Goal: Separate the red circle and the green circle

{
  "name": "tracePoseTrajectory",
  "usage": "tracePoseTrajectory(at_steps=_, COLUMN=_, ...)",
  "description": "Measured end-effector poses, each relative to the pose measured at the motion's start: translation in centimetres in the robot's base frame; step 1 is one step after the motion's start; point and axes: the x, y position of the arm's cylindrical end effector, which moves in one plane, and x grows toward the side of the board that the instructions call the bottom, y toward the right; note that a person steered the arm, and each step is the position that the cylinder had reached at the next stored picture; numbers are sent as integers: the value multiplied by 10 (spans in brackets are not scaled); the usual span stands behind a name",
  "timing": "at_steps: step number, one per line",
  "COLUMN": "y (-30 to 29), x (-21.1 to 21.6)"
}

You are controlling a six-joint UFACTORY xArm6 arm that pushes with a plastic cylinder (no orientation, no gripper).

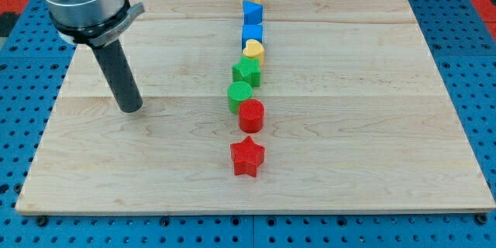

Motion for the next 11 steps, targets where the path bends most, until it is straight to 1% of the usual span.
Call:
tracePoseTrajectory(at_steps=1, y=-5, x=35)
tracePoseTrajectory(at_steps=2, y=-4, x=126)
tracePoseTrajectory(at_steps=3, y=49, x=155)
tracePoseTrajectory(at_steps=4, y=147, x=153)
tracePoseTrajectory(at_steps=5, y=257, x=150)
tracePoseTrajectory(at_steps=6, y=239, x=95)
tracePoseTrajectory(at_steps=8, y=210, x=42)
tracePoseTrajectory(at_steps=9, y=215, x=36)
tracePoseTrajectory(at_steps=10, y=221, x=6)
tracePoseTrajectory(at_steps=11, y=145, x=-1)
